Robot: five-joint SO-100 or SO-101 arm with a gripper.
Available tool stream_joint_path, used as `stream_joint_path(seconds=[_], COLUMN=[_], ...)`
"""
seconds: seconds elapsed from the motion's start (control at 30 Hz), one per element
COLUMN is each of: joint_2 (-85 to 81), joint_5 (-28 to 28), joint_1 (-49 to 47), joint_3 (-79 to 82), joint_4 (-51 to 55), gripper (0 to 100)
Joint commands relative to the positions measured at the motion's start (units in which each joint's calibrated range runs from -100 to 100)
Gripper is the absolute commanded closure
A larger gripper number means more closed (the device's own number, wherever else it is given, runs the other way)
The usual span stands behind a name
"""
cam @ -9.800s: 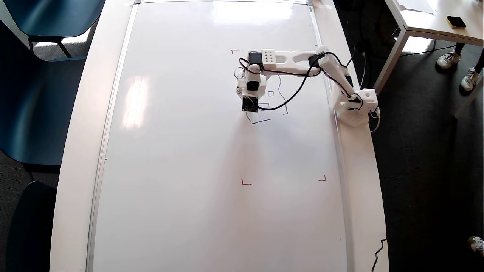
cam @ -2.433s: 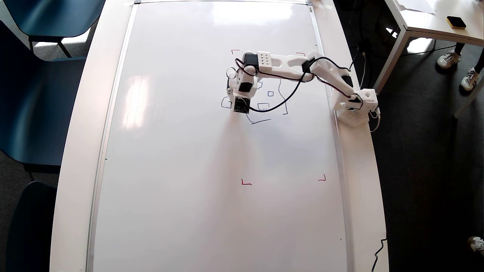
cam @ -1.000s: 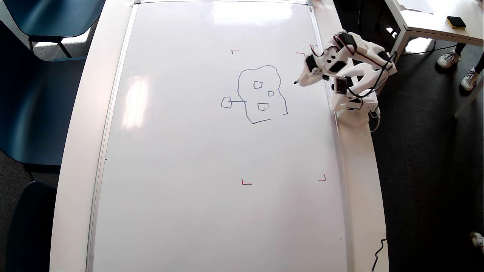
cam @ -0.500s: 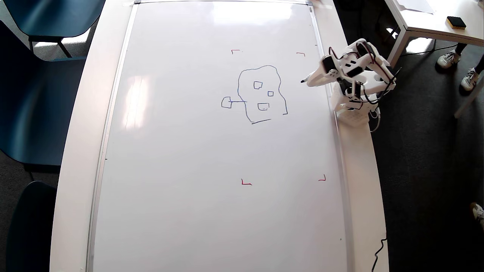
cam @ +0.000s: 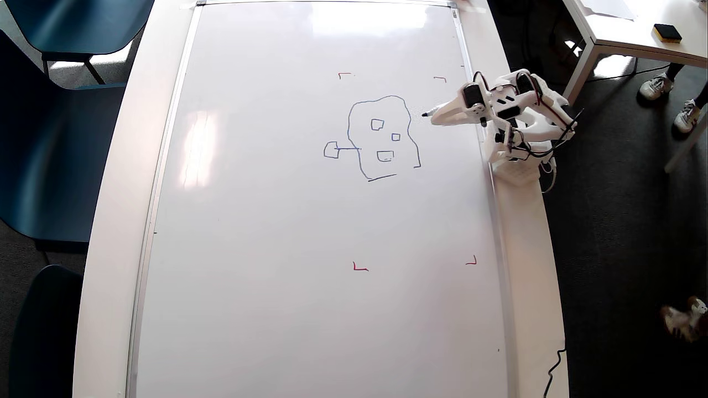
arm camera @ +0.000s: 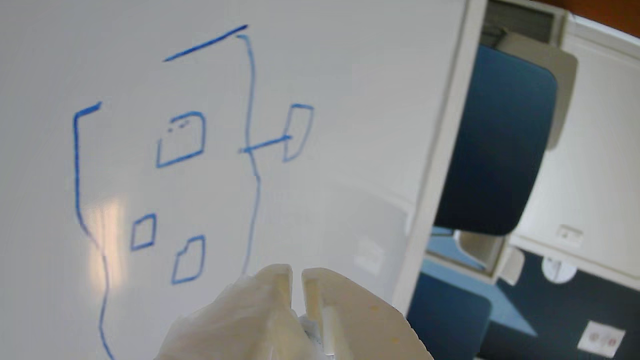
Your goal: Draw on a whiteboard a robot head using a pen attached to the gripper
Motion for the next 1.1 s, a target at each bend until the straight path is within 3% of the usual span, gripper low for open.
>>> stream_joint_path(seconds=[0.0,0.37,0.67,1.07], joint_2=[-2.84,-6.53,-6.53,-6.53], joint_5=[0.61,16.48,16.58,16.53], joint_1=[2.87,-0.3,-0.3,-0.52], joint_3=[3.27,13.07,20.61,25.15], joint_4=[-17.32,-64.15,-107.59,-137.57], gripper=[99,99,99,99])
